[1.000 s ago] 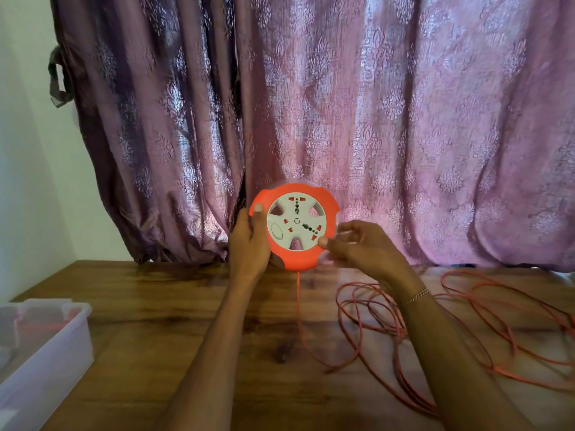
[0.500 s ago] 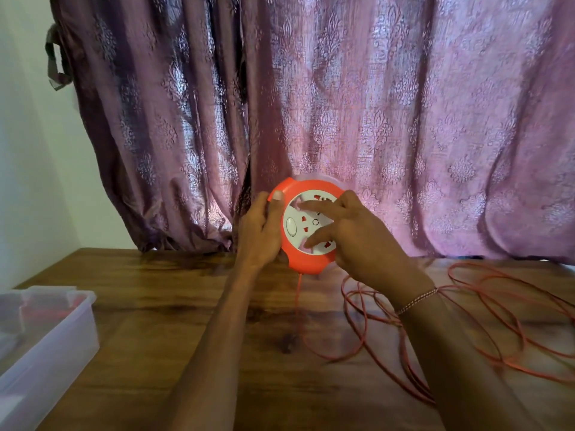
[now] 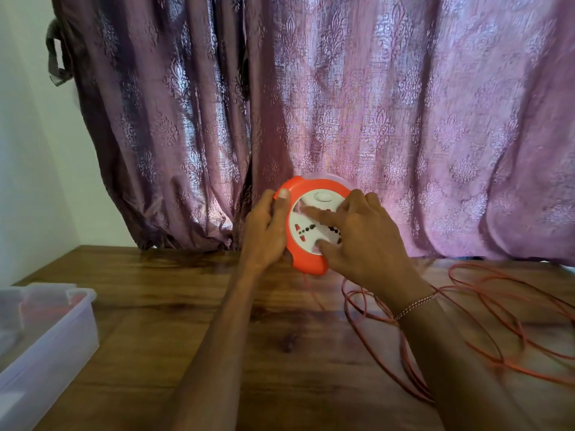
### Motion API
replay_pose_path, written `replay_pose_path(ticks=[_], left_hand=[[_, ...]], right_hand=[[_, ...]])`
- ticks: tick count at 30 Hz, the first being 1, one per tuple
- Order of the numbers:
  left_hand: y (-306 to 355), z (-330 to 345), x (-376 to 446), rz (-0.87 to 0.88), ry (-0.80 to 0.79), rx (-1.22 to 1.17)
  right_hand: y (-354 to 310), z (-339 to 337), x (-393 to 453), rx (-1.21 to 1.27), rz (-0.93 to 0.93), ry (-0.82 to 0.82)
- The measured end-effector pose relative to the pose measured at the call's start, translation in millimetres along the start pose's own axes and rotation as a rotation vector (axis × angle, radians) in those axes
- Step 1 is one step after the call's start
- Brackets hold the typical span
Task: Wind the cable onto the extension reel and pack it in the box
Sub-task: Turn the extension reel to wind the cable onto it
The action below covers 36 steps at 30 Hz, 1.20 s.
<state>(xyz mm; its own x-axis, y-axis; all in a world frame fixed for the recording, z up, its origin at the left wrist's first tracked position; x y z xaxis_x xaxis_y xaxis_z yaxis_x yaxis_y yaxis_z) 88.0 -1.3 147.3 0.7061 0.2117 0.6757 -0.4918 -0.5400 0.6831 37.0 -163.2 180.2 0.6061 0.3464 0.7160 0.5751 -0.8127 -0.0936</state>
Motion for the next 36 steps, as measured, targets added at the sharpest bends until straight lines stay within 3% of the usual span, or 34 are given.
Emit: replay_pose_path(ticks=[5, 12, 17, 22, 30, 36], left_hand=[[0.5, 1.1, -0.6, -0.009, 0.001, -0.02], [-4.8, -0.5, 0.6, -0.043, 0.003, -0.026], [-2.2, -2.7, 0.7, -0.028, 0.013, -0.035], [1.9, 3.2, -1.7, -0.02, -0.007, -0.038], [3.6, -0.5, -0.5, -0.034, 0.021, -0.067], [3.9, -2.2, -0.9, -0.03, 0.043, -0.07]], right_hand=[[6.8, -3.7, -0.7, 0.055, 0.209, 0.119], [-5.5, -9.6, 4.4, 0.176, -0.105, -0.008], [-12.2, 5.3, 0.3, 0.035, -0.102, -0.182], [-11.3, -2.8, -0.7, 0.024, -0.065, -0.053], [5.2, -4.9, -0.7, 0.057, 0.221, 0.095], [-7.9, -14.1, 3.1, 0.147, -0.012, 0.033]])
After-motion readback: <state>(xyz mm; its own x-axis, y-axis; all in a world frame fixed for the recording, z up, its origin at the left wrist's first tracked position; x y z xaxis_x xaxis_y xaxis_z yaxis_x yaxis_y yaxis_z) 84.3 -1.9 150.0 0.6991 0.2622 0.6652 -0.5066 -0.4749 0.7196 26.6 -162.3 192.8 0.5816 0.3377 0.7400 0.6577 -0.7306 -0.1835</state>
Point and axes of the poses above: each hand's wrist, its own x-axis towards the middle knuckle, its own z-axis out of the palm, y = z × x, the point moved 8 cm from there along x, towards the middle knuckle, and after that the axes turned 12 degrees about x, right-handed, at the moved point
